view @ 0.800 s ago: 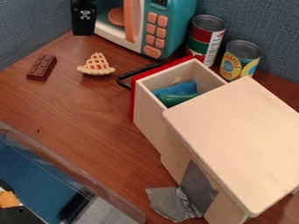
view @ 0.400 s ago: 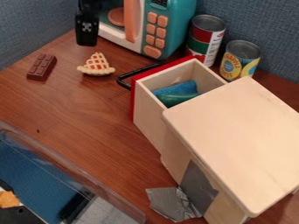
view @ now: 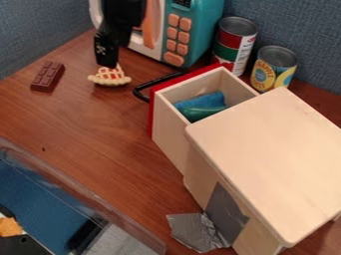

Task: Close the drawer

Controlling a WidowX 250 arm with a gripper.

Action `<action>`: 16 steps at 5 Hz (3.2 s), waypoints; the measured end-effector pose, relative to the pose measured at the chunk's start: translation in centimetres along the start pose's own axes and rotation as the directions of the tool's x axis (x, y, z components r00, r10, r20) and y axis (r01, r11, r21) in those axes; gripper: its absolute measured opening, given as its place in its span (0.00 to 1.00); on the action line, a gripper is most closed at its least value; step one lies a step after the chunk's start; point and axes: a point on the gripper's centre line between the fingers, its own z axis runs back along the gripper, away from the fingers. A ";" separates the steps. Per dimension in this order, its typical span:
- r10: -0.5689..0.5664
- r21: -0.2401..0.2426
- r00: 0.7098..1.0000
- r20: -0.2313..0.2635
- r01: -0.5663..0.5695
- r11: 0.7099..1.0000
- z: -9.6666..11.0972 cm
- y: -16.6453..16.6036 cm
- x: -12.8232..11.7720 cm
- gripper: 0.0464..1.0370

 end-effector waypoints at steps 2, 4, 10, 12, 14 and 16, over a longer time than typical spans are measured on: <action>-0.347 -0.027 0.938 -0.025 0.346 0.938 -1.6 1.3 1.7 0.96; -0.416 0.001 0.902 -0.119 0.419 0.908 -3.0 2.9 1.6 0.96; -0.421 -0.126 0.903 0.082 0.429 0.895 -5.9 0.0 5.6 0.96; -0.425 -0.146 0.900 0.094 0.434 0.889 -7.0 -1.9 8.3 0.96; -0.515 -0.139 0.846 0.137 0.531 0.836 -5.4 -7.2 12.2 0.96; -0.466 -0.093 0.882 0.073 0.471 0.877 -4.2 -7.8 11.3 0.96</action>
